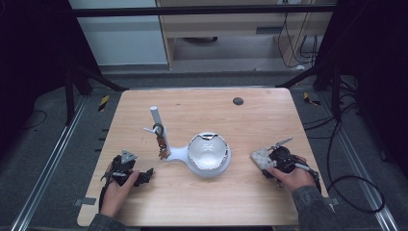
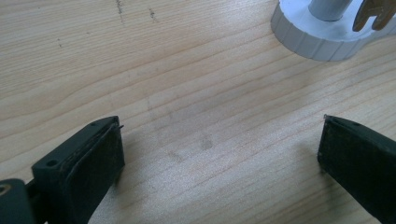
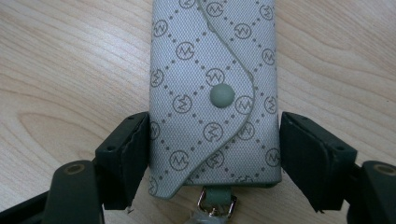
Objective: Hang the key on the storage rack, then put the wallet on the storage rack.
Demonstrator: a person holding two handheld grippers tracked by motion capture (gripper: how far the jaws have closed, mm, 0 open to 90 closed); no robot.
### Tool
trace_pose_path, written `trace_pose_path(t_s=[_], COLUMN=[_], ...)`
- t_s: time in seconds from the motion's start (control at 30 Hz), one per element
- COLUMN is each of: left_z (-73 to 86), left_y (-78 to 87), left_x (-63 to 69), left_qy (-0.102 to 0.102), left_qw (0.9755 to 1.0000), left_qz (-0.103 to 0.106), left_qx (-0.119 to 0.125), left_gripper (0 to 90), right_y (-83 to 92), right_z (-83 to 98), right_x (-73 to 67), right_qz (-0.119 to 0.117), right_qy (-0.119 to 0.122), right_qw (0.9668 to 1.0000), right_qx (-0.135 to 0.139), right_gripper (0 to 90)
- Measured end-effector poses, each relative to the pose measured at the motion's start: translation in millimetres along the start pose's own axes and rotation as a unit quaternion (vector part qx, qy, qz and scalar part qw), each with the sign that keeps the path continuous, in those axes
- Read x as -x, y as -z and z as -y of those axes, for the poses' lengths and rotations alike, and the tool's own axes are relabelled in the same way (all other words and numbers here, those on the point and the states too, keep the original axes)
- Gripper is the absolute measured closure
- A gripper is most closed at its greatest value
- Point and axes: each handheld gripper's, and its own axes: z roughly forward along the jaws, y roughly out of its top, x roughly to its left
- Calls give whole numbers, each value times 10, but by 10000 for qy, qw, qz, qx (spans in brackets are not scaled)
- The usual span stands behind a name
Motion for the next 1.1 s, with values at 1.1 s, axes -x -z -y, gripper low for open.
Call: trace_pose_path(t_s=[1.1], left_z=[3], left_y=[2], left_x=[9], left_qy=[4], left_qw=[10000], left_qz=[10], left_qx=[8], left_gripper=[0], right_y=[701], right_z=[-179], right_x=[-49], right_qz=[-117], right_qy=[643], right_qw=[9966], right_qx=[492], right_gripper=[325])
